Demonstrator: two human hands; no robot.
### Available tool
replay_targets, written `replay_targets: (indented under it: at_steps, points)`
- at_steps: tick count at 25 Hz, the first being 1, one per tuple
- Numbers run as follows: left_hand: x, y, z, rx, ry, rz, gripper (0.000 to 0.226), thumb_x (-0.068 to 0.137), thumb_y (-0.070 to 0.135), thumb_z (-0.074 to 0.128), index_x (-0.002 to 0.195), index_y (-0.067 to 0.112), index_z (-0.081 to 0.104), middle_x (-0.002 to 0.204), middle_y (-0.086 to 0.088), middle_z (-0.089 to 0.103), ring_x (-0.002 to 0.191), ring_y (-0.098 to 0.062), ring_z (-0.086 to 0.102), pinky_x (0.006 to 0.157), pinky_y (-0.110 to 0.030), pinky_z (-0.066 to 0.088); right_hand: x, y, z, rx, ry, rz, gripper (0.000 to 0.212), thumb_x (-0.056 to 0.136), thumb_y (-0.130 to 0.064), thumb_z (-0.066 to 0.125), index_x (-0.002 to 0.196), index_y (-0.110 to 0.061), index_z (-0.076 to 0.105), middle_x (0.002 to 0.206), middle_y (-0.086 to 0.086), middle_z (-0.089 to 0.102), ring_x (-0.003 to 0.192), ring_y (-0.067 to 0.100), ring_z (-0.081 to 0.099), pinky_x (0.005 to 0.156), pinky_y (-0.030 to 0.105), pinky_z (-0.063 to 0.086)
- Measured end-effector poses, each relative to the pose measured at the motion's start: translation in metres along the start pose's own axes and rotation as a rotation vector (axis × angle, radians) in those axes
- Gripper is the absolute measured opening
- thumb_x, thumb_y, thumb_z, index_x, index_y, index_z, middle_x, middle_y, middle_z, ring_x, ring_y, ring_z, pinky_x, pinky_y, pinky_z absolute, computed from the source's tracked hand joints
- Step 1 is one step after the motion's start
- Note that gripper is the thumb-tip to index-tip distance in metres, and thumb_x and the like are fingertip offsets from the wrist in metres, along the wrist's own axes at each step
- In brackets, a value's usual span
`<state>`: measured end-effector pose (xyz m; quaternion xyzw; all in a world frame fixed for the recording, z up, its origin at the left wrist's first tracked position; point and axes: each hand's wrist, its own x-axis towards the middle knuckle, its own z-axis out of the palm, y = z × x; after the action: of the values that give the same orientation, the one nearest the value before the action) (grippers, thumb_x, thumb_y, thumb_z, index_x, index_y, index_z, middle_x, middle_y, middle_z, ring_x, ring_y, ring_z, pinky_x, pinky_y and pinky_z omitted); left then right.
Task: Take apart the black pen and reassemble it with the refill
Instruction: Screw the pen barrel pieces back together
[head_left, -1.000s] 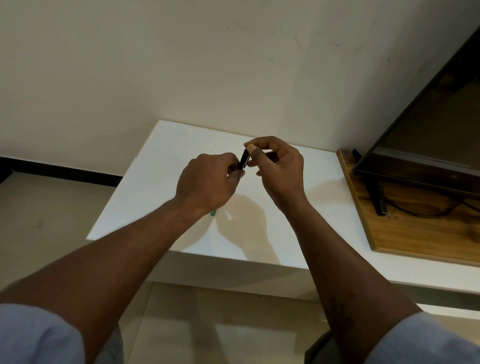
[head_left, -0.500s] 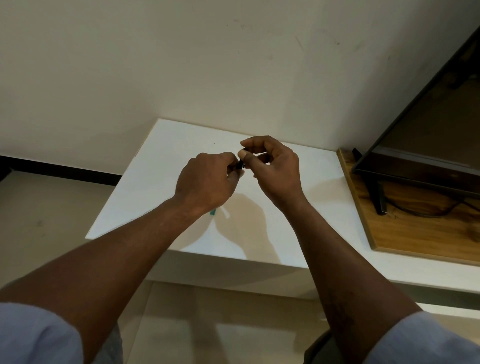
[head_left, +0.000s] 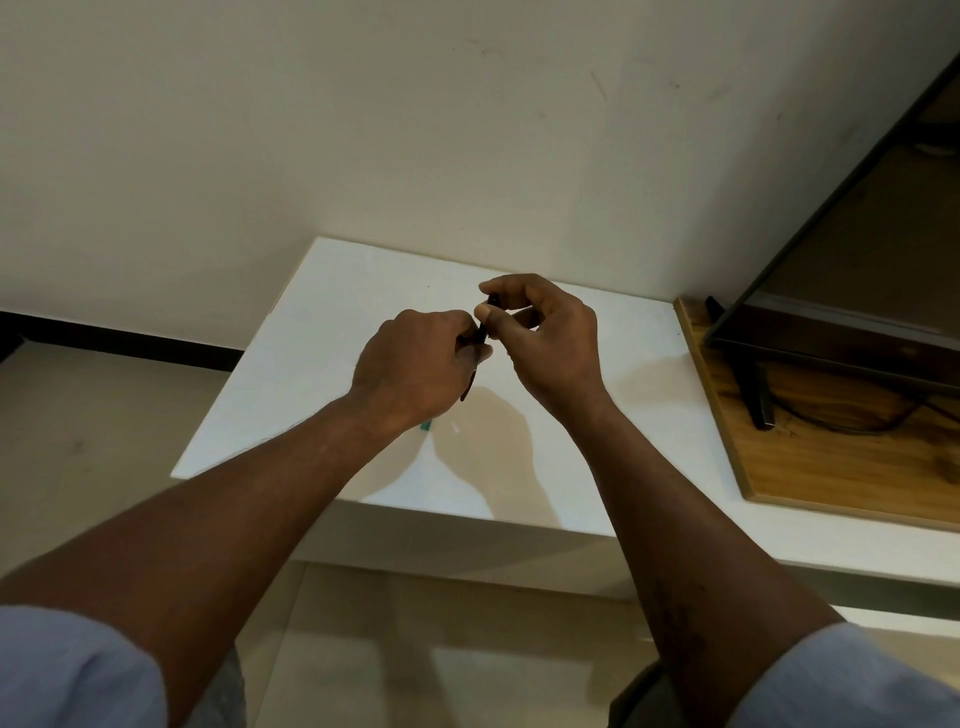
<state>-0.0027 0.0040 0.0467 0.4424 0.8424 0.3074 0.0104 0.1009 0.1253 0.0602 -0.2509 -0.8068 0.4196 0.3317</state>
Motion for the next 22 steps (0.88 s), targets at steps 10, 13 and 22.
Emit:
replay_targets:
  at_steps: [10, 13, 22]
  points:
    - [-0.0002, 0.0020, -0.0019, -0.091, 0.028, -0.025, 0.025, 0.095, 0.050, 0.061, 0.105, 0.030, 0.072, 0.096, 0.010, 0.078, 0.089, -0.019, 0.072, 0.075, -0.038, 0.058, -0.0008, 0.0012, 0.0004, -0.012, 0.002, -0.003, 0.021, 0.091, -0.023, 0.080, 0.111, -0.027, 0.078, 0.094, -0.011, 0.078, 0.076, 0.005, 0.069, 0.074, 0.023, 0.055]
    - [-0.0004, 0.0022, -0.0026, -0.104, 0.027, -0.027, 0.026, 0.096, 0.049, 0.062, 0.106, 0.028, 0.073, 0.097, 0.008, 0.079, 0.090, -0.021, 0.072, 0.077, -0.041, 0.058, -0.0008, 0.0021, 0.0005, -0.025, -0.004, -0.019, 0.019, 0.090, -0.022, 0.080, 0.109, -0.026, 0.080, 0.095, -0.012, 0.078, 0.076, 0.006, 0.069, 0.074, 0.024, 0.055]
    - [0.0010, 0.0013, -0.0012, -0.095, 0.026, -0.039, 0.024, 0.100, 0.043, 0.059, 0.110, 0.026, 0.073, 0.096, 0.004, 0.079, 0.088, -0.023, 0.071, 0.076, -0.043, 0.058, -0.0007, 0.0036, -0.0012, -0.003, -0.054, 0.020, 0.027, 0.087, -0.024, 0.082, 0.114, -0.029, 0.077, 0.096, -0.016, 0.078, 0.073, 0.005, 0.071, 0.065, 0.026, 0.054]
